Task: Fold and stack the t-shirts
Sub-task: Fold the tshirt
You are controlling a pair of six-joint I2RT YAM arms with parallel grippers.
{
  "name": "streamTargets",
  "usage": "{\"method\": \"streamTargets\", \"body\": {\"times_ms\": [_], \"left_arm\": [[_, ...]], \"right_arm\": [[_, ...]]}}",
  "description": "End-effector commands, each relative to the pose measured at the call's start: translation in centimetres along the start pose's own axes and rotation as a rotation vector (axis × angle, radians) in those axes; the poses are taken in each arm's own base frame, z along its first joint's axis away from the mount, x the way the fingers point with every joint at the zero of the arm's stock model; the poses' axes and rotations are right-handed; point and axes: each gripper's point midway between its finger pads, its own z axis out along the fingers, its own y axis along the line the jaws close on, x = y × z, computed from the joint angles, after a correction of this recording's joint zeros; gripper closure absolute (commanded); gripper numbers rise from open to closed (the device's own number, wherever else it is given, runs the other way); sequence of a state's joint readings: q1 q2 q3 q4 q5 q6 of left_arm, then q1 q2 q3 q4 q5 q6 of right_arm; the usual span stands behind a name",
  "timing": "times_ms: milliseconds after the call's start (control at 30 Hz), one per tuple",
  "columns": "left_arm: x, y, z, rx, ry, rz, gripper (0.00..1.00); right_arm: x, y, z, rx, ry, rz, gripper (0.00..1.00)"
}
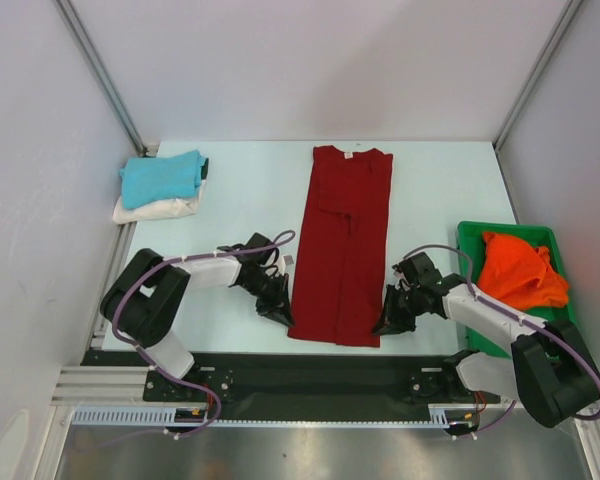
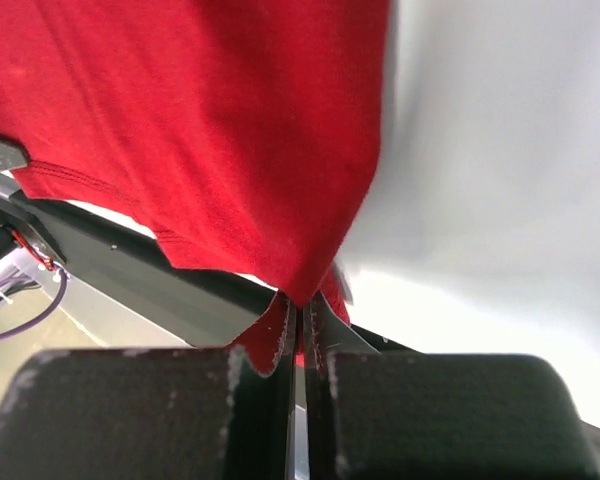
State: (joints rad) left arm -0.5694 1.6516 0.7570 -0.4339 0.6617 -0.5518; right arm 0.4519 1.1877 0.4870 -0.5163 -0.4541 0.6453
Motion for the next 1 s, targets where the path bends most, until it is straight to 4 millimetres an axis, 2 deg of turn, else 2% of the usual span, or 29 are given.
{"method": "streamTargets", "body": {"times_ms": [0,133,267,300,467,500,667,700,933,967], "left_arm": [[-1.6,-2.1,-2.1,0.036,-0.073,0.085,1.00],[-3.9,-2.8,-4.2,0.021,-0.150,0.147,0.99],[-6.7,-3.8,-6.2,0.008,-0.219,0.199,1.00],[-7.5,-4.3,-6.7,0.010,-0.234,0.216,1.00],[-10.1,-5.4,-7.4,0.003,-0.268,0.273,0.99],[-11.0,-6.1,-8.0,0.007,-0.290,0.293,1.00],[-14.1,-6.3,-8.2,-0.006,-0.313,0.308,1.00],[-15.0,-6.9,-8.6,-0.001,-0.330,0.324,1.00],[-19.4,-6.4,-8.6,-0.022,-0.368,0.327,0.99],[-19.9,-6.2,-8.8,-0.026,-0.375,0.325,1.00]], "right_arm": [[-1.7,2.2,-1.3,-0.081,-0.060,-0.069,1.00],[-3.0,3.9,-3.0,-0.138,-0.109,-0.136,1.00],[-4.5,4.1,-4.1,-0.141,-0.151,-0.150,1.00],[-5.5,4.3,-4.7,-0.148,-0.177,-0.143,1.00],[-8.2,5.3,-6.1,-0.183,-0.247,-0.177,1.00],[-8.7,5.3,-6.2,-0.182,-0.257,-0.178,1.00],[-11.7,5.7,-7.5,-0.197,-0.326,-0.172,1.00],[-12.5,5.9,-7.6,-0.205,-0.343,-0.176,1.00],[-16.5,6.2,-7.7,-0.221,-0.405,-0.174,1.00],[-17.0,5.9,-7.2,-0.214,-0.401,-0.166,1.00]]}}
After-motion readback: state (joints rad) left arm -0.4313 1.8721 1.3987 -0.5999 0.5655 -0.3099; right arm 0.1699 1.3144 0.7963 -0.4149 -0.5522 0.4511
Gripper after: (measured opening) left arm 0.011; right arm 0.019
